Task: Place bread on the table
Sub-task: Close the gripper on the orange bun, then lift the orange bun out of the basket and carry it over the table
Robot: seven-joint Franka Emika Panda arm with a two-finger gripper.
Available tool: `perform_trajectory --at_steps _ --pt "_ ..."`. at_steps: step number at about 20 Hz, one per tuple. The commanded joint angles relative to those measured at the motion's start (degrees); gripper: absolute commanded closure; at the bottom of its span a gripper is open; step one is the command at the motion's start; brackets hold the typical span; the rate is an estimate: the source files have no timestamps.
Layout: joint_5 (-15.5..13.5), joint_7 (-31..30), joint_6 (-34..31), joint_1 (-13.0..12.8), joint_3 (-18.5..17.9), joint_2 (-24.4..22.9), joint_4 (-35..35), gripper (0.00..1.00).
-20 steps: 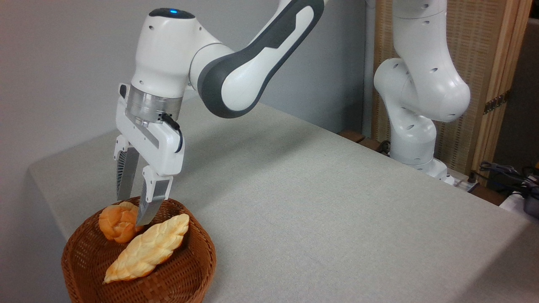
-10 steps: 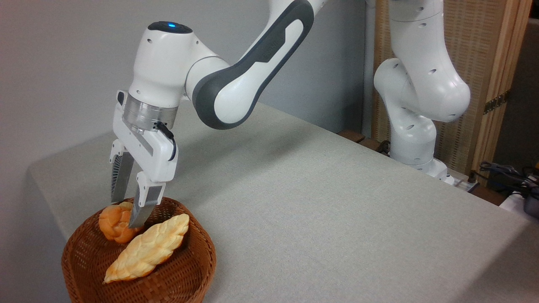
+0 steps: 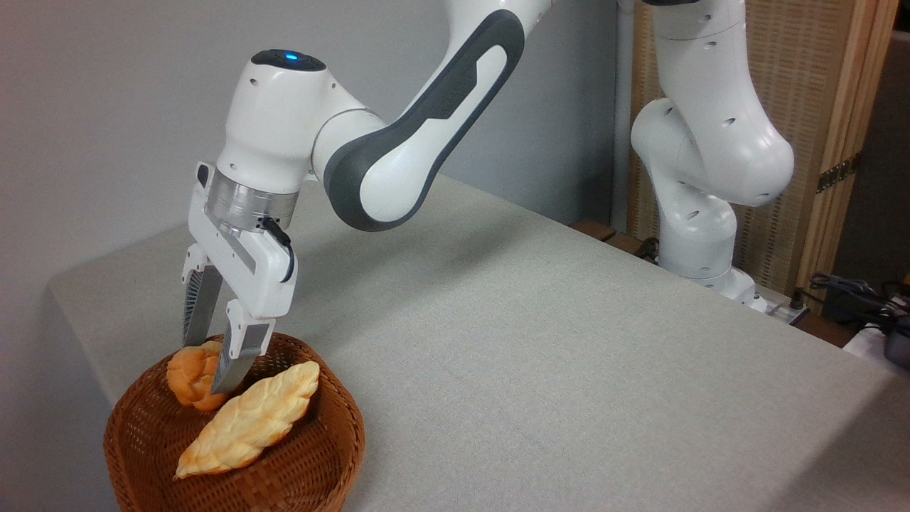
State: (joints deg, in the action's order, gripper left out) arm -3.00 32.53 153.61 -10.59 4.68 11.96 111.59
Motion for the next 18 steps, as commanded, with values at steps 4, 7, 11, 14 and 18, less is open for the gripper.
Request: perform_trajectory --at_steps 4,7,11,14,18 --pt "-0.2 0.8 0.6 0.0 0.1 0.4 -1.1 0.63" --pt "-0.7 0.8 0.6 0.1 0.1 0.3 -1.1 0.63" --pt "-0.9 0.7 0.1 0.1 0.0 -0.8 -1.1 0.74" --pt "-0.3 0.9 0.1 0.1 0.0 -0.9 -1.1 0.75" --pt "-0.3 0.9 0.1 0.2 0.0 -1.0 -1.1 0.75"
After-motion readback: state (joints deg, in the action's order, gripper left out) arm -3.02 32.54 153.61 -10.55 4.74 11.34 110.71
